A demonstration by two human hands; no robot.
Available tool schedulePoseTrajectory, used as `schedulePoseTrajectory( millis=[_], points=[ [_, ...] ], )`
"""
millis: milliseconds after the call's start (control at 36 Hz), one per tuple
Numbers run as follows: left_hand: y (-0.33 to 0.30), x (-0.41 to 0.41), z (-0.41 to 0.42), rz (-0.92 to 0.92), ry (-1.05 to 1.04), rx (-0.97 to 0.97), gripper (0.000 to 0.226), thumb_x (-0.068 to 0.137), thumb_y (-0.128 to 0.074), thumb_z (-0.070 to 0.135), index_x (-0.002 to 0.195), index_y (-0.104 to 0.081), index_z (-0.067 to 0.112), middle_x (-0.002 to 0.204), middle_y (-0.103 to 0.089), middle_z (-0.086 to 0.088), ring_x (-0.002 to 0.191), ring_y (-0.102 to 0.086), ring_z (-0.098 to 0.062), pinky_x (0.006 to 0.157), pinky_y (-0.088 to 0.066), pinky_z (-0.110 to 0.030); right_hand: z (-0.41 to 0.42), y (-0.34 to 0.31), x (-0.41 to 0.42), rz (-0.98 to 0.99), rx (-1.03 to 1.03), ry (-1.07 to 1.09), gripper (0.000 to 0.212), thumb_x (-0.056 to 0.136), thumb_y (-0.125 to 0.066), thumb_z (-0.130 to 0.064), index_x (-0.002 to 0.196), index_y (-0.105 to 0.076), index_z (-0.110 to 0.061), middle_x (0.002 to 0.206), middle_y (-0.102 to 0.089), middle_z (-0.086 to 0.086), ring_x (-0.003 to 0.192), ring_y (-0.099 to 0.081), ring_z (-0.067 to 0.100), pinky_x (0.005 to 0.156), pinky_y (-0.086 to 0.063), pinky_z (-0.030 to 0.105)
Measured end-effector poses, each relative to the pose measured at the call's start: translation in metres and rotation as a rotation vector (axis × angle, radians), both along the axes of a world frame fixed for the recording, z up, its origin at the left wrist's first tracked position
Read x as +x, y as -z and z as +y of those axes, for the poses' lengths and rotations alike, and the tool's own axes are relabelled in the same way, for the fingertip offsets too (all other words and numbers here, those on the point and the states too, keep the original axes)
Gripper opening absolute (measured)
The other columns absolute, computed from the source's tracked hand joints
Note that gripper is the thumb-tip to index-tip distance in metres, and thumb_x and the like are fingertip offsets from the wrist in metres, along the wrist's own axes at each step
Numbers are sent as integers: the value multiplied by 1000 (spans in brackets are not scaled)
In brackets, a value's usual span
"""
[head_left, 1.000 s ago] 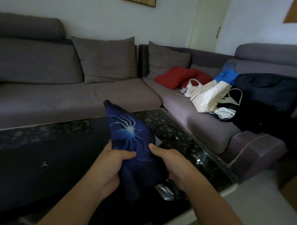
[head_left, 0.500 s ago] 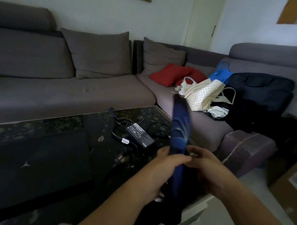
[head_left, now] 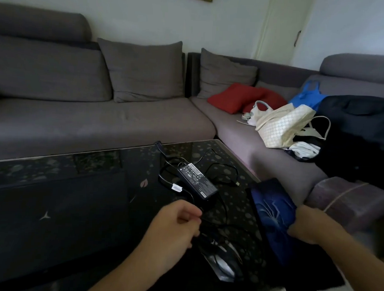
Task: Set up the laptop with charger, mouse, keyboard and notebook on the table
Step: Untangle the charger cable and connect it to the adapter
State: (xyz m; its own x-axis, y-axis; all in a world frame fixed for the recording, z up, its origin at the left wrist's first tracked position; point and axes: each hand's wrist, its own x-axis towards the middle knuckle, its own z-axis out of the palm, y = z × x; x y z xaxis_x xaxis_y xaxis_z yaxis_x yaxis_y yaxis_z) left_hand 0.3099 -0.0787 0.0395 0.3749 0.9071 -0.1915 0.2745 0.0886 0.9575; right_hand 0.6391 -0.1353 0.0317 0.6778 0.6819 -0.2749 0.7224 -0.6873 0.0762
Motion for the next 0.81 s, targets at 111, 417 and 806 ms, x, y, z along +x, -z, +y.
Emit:
schedulePoseTrajectory(
  millis=[111,417,806],
  points=[
    [-5,-23,21,31,-94,42,23,94,-66,2,94,-75,23,84,-76,0,68,-70,-6,62,-52,-24,36,-14,-39,-71,286,-109,50,91,-65,-39,128,-54,-7,136,-54,23,128,-54,41,103,-47,42],
    [1,-68,53,122,-154,-15,27,99,-58,2,100,-72,25,97,-75,2,87,-73,-14,66,-54,-27,161,5,-153,245,279,-288,59,73,-80,-50,113,-52,-17,121,-59,9,110,-59,30,88,-53,38],
    [-3,-95,68,-38,-215,-57,27,98,-58,-4,96,-77,15,89,-78,-5,73,-72,-18,65,-56,-33,157,-67,-143,1317,939,-13,30,91,-72,-33,106,-70,-7,78,-56,10,50,-50,19,42,-35,26]
  ],
)
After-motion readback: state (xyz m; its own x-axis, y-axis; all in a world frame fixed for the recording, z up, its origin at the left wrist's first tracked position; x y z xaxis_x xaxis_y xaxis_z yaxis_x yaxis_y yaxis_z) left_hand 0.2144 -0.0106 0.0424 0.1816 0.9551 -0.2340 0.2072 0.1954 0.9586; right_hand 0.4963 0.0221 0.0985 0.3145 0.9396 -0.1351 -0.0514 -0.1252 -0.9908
